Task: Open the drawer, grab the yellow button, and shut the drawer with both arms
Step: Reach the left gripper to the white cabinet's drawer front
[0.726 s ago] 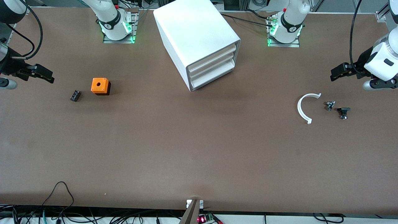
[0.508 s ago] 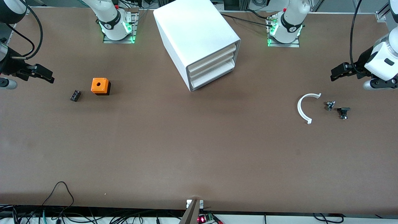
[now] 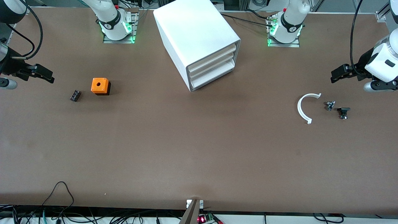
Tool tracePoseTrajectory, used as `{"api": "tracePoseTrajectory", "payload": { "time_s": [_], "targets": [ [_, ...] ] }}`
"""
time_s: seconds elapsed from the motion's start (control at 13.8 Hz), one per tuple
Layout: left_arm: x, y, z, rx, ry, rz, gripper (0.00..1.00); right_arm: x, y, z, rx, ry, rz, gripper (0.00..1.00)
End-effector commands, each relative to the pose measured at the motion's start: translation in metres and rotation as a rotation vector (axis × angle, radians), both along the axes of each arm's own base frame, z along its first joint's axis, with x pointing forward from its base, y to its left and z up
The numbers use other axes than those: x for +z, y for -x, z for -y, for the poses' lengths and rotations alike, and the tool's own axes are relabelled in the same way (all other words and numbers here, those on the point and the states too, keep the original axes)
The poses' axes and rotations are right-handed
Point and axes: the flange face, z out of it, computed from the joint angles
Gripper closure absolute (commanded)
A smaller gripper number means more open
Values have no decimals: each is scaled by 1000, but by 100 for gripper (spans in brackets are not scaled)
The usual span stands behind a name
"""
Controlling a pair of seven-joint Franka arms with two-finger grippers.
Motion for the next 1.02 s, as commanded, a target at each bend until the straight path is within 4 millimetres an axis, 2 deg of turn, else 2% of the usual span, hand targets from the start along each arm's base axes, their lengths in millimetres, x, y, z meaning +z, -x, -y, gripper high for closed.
{"api": "tracePoseTrajectory", "payload": {
  "time_s": [0.0,0.22,0.36,0.44,0.51,0.65,0.73,0.8,0.94],
  "targets": [
    [5,-4,0,-13,12,-4,0,2,6,1,2,-6,-1,0],
    [3,-5,2,-14,21,-10,0,2,6,1,2,-6,1,0],
    [-20,-14,13,-26,5,-55,0,2,6,1,2,-6,-1,0],
    [-36,-13,17,-33,17,-109,0,3,6,2,2,-6,2,0],
    [-67,-17,29,-55,11,-213,0,3,6,1,3,-6,1,0],
    [-74,-15,44,-75,105,-246,0,2,6,1,3,-6,1,0],
    [-81,-11,57,-89,191,-273,0,2,6,1,3,-6,-1,0],
    [-101,-3,71,-98,292,-345,0,2,6,1,3,-6,1,0],
    [-154,19,105,-103,478,-492,0,2,6,1,3,-6,1,0]
  ]
}}
